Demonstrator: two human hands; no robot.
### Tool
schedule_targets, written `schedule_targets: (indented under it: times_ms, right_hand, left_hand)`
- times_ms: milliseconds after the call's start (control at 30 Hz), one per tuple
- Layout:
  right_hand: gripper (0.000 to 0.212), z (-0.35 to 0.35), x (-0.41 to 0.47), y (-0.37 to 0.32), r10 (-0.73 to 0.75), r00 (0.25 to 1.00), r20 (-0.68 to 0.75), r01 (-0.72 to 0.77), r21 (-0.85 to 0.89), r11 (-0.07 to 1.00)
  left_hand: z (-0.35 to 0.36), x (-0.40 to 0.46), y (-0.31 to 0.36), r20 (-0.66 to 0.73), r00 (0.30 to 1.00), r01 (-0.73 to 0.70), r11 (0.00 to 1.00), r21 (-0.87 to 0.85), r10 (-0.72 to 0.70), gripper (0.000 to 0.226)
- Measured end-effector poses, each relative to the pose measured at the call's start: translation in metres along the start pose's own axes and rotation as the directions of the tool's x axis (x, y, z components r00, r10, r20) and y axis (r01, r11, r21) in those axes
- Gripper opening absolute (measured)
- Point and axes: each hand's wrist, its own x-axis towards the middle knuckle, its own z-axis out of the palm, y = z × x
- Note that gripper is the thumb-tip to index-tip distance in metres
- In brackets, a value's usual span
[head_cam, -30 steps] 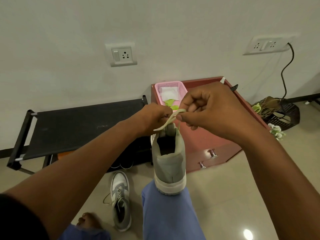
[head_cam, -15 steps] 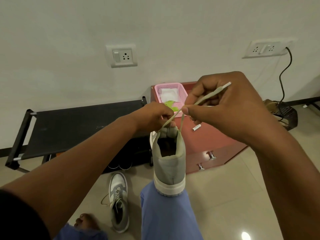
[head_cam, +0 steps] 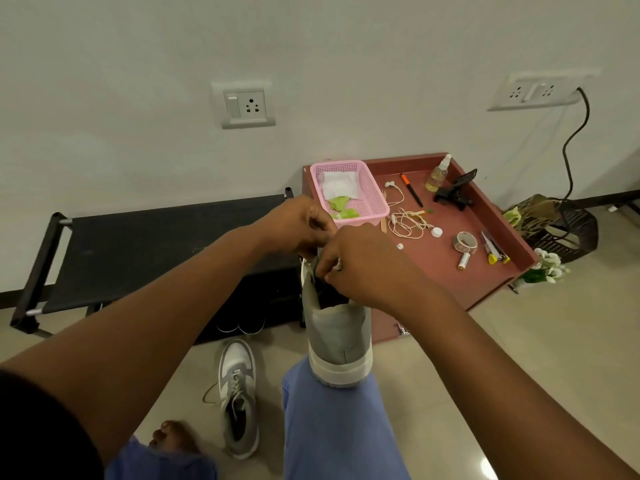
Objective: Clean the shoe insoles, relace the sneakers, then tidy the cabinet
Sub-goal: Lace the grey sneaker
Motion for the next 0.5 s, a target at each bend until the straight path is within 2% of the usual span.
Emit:
schedule_targets:
  times_ms: [133, 233, 300, 400, 500]
  right_hand:
    - [0.028, 0.009, 0.015, -0.006, 0.019, 0.981, 0.191, 0.009, -0.145, 0.989]
    - [0.029, 0.014, 0.025, -0.009, 0.048, 0.927, 0.371, 0.060, -0.273, 0.960]
    - [0.036, 0.013, 0.029, -0.012, 0.084, 0.875, 0.477, 0.081, -0.314, 0.946]
    - [0.036, 0.004, 0.027, -0.015, 0.081, 0.853, 0.515, 0.072, -0.271, 0.960]
    - [0.030, -0.014, 0.016, -0.013, 0.018, 0.887, 0.461, 0.071, -0.175, 0.982]
  left_hand:
    - [0.001, 0.005, 0.004, 0.004, 1.000, 0.004, 1.000, 0.021, -0.005, 0.018]
    - [0.002, 0.008, 0.010, 0.013, 1.000, 0.004, 0.998, 0.061, -0.005, 0.010]
    - [0.002, 0.009, 0.013, 0.021, 0.999, 0.026, 0.998, 0.057, -0.027, 0.014]
    - [0.004, 0.008, 0.015, 0.013, 1.000, 0.014, 0.998, 0.068, -0.015, 0.016]
    - [0.004, 0.006, 0.013, -0.021, 0.999, -0.034, 0.991, 0.126, 0.037, 0.015]
